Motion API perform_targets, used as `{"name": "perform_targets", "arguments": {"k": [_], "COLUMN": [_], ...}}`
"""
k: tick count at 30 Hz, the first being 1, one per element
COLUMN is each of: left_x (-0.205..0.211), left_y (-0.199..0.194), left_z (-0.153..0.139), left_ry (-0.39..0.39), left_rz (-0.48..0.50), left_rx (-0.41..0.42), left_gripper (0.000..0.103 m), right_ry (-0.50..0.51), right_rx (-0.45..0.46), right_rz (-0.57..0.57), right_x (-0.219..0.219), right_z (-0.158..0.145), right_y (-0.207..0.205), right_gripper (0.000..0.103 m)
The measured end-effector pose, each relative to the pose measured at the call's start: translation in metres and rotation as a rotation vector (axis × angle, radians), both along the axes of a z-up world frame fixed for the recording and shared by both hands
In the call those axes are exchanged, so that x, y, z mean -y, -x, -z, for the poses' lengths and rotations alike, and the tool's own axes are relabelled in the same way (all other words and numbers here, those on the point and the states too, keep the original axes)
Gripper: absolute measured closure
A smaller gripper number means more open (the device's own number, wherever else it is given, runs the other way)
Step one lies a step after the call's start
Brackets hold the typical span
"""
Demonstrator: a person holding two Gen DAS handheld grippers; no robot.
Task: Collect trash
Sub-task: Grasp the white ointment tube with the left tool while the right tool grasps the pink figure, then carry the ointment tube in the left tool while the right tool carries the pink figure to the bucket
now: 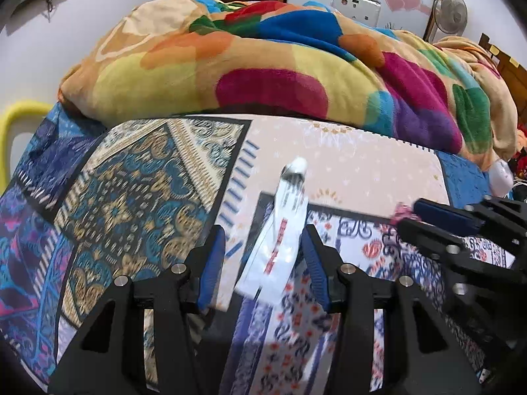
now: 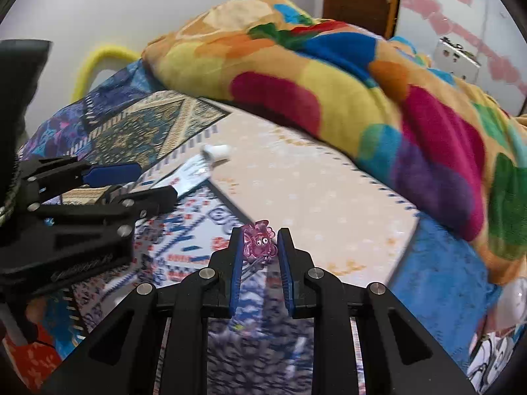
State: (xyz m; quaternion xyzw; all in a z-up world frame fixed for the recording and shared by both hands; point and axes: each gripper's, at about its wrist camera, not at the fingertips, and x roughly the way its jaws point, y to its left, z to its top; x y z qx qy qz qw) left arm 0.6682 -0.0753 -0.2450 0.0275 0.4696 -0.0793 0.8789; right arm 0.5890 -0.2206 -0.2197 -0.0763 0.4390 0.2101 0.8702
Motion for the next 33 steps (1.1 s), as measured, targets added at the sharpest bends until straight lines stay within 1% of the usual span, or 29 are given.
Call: {"name": "perform_targets", "arguments": {"k": [3,5,7,9,13,17,20,25,33], "left_x": [0.008,0.012,0.016,0.02,0.024,0.02,0.011,0.001,-0.022], "left_y": [-0.006,-0.009,-0.009,-0.009,-0.004,0.009,0.021,0.045,0.1], "left_z": [0.002,0.002,0.003,0.003,0.001,-0.006,-0.018,-0.047,-0.103], "left_ry": [-0.024,-0.014,-0.018,-0.005,-0.045,-0.026,0.015,0.037,0.043], "left_rz": [0.014,0.014,0.024,0.043,0.03,0.012,-0.017,-0.038,-0.083], "left_rx": [0.017,0.032,0.048,0.045,0.043,0.035,0.027,0.05,0.114], "left_gripper": [0.055,0.056,0.061,0.077,0.078,0.078,0.078,0.078,0.078], "right_ry": [-0.002,-0.01,-0.021,-0.027,-0.019,-0.011,-0.014,-0.01,-0.017], "right_rx": [0.001,-0.001,-0.002,-0.001,0.006,0.028,0.037,0.065,0.127], "right_rz": [0.02,0.034,0.043,0.053,0.058,0.057,0.061,0.05,0.029], "right_x": [0.01,0.017,0.022,0.027,0.028,0.03,0.032,0.029,0.014], "right_z": [-0.002,-0.004,-0.005,-0.007,-0.01,-0.021,-0.032,-0.055,-0.102], "right_y": [-0.004,-0.006,-0.007,-0.007,-0.007,-0.003,0.002,0.016,0.056], "right_gripper": [0.084,0.084,0.084,0.084,0.084,0.084,0.084,0.084,0.084]}}
